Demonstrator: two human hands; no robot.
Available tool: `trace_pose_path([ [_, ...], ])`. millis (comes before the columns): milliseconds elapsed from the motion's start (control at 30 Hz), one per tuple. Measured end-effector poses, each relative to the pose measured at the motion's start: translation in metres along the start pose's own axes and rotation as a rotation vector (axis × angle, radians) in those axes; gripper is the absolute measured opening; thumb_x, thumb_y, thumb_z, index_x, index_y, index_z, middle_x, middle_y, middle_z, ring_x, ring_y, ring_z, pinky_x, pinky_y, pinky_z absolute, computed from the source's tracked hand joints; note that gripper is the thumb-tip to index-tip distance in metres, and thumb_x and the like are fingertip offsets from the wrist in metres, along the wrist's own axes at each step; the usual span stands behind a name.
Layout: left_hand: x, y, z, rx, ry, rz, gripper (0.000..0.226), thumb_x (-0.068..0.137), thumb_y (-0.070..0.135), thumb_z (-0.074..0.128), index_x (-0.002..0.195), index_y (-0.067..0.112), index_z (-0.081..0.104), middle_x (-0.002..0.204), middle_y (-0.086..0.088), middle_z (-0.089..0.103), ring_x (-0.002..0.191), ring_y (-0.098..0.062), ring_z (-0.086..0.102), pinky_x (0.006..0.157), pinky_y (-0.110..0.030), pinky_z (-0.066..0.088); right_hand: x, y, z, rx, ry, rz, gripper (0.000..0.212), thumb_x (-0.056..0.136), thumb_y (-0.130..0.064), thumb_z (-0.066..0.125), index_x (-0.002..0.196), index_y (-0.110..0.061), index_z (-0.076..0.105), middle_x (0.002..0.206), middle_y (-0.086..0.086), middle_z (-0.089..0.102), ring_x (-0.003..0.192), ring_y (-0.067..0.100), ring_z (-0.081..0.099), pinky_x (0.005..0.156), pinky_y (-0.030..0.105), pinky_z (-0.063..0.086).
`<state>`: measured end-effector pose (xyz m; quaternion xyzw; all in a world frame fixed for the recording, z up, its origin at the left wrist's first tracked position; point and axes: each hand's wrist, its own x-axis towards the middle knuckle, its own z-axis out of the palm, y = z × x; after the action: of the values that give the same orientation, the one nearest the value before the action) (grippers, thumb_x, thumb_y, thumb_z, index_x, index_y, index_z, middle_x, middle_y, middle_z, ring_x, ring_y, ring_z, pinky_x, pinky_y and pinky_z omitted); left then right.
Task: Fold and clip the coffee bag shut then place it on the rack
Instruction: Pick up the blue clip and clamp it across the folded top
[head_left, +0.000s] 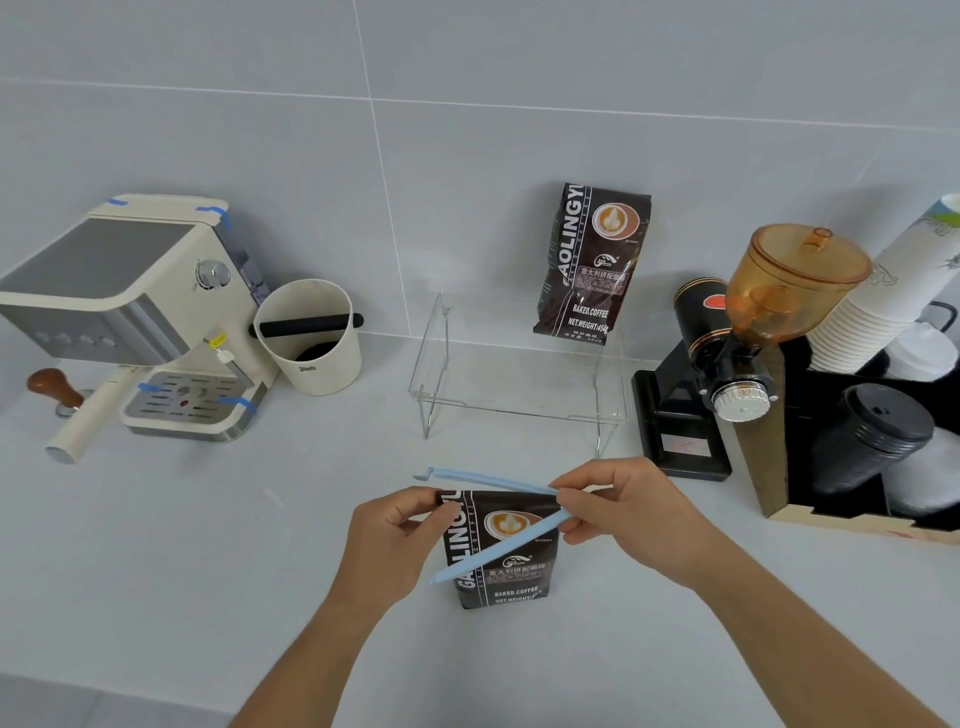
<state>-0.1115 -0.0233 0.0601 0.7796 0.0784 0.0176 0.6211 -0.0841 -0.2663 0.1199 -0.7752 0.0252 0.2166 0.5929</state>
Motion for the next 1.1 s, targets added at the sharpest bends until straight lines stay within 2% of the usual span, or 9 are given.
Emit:
trace_pose_path([
  [100,0.000,-0.002,0.002,0.007,0.011,0.029,0.022,0.081,0.001,0.071,0.078,0.022,0.077,0.078,0.010,0.079,0.070,-0.006,0.073,0.066,-0.020,0.059,-0.002,0.003,-0.003,0.027,-0.087,0.041,0.017,0.082,-0.009,0.074,0.098,-0.015,0.077,0.093,0.019,0.078,0.090,0.039,0.072,0.085,0.056,0.050],
  [200,0.000,-0.005,0.002,-0.001,0.013,0.051,0.018,0.081,0.001,0.071,0.078,0.018,0.077,0.071,0.014,0.077,0.061,-0.002,0.068,0.058,-0.013,0.052,-0.001,0.007,-0.005,0.067,-0.106,0.057,0.026,0.076,-0.002,0.078,0.097,-0.018,0.077,0.091,0.019,0.078,0.101,0.049,0.064,0.078,0.048,0.038],
  [300,-0.001,-0.006,0.002,0.004,-0.003,0.075,0.009,0.081,0.000,0.070,0.080,0.007,0.076,0.060,0.018,0.072,0.052,0.001,0.060,0.054,-0.008,0.044,0.000,0.009,-0.002,0.138,-0.101,0.048,0.027,0.075,0.006,0.075,0.099,-0.008,0.075,0.094,0.024,0.077,0.101,0.045,0.068,0.086,0.049,0.046],
  [367,-0.001,-0.008,0.001,0.033,0.003,0.099,0.016,0.081,0.002,0.071,0.078,0.017,0.077,0.061,0.021,0.071,0.055,0.002,0.061,0.055,-0.008,0.045,0.001,0.010,-0.001,0.168,-0.111,0.039,0.028,0.075,0.008,0.074,0.100,-0.003,0.074,0.096,0.027,0.075,0.097,0.043,0.070,0.088,0.044,0.051],
  [467,-0.002,-0.014,-0.002,0.062,0.006,0.142,0.034,0.082,0.006,0.072,0.072,0.039,0.074,0.068,0.014,0.072,0.061,-0.002,0.062,0.058,-0.016,0.047,0.002,0.011,0.001,0.199,-0.112,0.015,0.026,0.076,0.014,0.072,0.099,0.002,0.073,0.090,0.026,0.076,0.080,0.030,0.073,0.072,0.026,0.059],
  [567,-0.005,-0.015,-0.004,0.111,-0.022,0.174,0.040,0.085,0.009,0.069,0.089,0.049,0.073,0.087,0.016,0.075,0.071,-0.008,0.066,0.062,-0.025,0.052,0.003,0.013,0.004,0.218,-0.088,-0.010,0.024,0.076,0.018,0.069,0.095,0.004,0.073,0.078,0.016,0.077,0.067,0.021,0.072,0.063,0.022,0.058],
  [767,-0.011,-0.016,-0.009,0.107,-0.051,0.084,0.027,0.083,0.010,0.072,0.100,0.030,0.076,0.096,0.009,0.078,0.085,-0.015,0.073,0.074,-0.052,0.056,0.001,0.016,0.009,0.179,-0.042,-0.054,0.032,0.077,0.014,0.070,0.077,-0.017,0.079,0.077,0.018,0.076,0.065,0.029,0.069,0.066,0.032,0.059],
  [933,-0.012,-0.014,-0.027,0.195,0.077,0.109,0.034,0.070,0.016,0.084,0.090,0.039,0.068,0.095,0.026,0.071,0.084,-0.003,0.069,0.066,-0.006,0.050,-0.002,0.017,0.009,0.057,-0.012,-0.064,0.026,0.080,0.006,0.072,0.082,-0.019,0.077,0.067,0.011,0.075,0.062,0.021,0.070,0.076,0.049,0.051],
  [1100,0.007,0.005,-0.044,0.476,-0.188,0.217,0.061,0.072,0.042,0.078,0.128,0.038,0.052,0.114,0.027,0.062,0.106,0.009,0.056,0.090,-0.012,0.045,-0.004,0.014,0.013,0.010,0.015,-0.074,0.024,0.082,0.005,0.071,0.085,-0.018,0.075,0.066,0.007,0.075,0.060,0.018,0.069,0.076,0.048,0.052],
])
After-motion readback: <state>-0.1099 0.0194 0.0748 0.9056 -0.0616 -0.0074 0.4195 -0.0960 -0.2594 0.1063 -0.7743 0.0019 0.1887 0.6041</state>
